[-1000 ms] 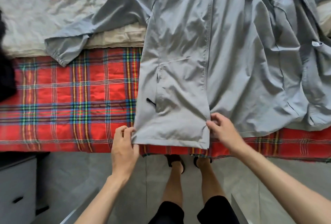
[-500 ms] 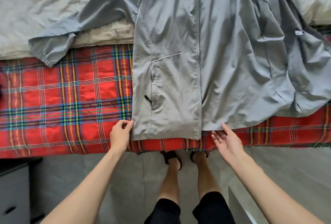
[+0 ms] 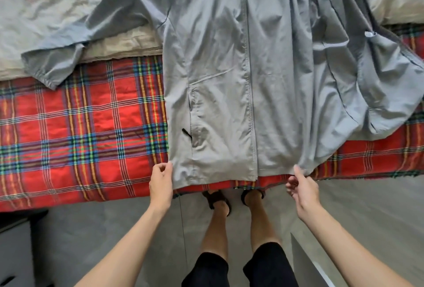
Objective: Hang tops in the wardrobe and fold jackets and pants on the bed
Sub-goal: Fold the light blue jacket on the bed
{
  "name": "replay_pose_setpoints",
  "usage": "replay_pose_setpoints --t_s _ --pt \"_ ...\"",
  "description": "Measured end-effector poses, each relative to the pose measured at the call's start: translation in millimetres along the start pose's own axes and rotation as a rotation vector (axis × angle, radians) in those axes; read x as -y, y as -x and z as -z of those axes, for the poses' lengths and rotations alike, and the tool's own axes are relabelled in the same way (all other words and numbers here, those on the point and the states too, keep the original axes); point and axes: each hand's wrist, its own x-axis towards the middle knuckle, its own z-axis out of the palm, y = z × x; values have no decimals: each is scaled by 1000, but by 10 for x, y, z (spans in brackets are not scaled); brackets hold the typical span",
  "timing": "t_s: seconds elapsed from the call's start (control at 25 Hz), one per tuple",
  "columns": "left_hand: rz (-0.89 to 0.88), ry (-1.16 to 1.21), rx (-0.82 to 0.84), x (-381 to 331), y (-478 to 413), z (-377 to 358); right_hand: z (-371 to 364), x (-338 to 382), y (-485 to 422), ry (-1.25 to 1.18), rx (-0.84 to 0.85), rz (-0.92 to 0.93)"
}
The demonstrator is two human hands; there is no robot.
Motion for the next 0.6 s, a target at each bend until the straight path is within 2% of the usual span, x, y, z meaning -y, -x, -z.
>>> replay_pose_setpoints --t_s 0.08,0.12,0.2,0.28,0.36,0.44,0.6 --pt "33 83 111 121 -113 54 -40 -33 82 120 79 -65" --pt "71 148 170 182 -146 90 -61 -52 148 251 111 -30" --pt "175 277 239 257 -171 153 -131 -65 309 600 140 229" --pt "200 296 292 257 -168 182 -300 10 463 774 140 521" --pt "180 269 329 224 -148 184 -544 95 487 794 210 616" --pt "169 264 327 200 -129 175 -726 156 459 814 274 576" --pt "142 251 275 153 -91 93 -696 196 337 664 136 633"
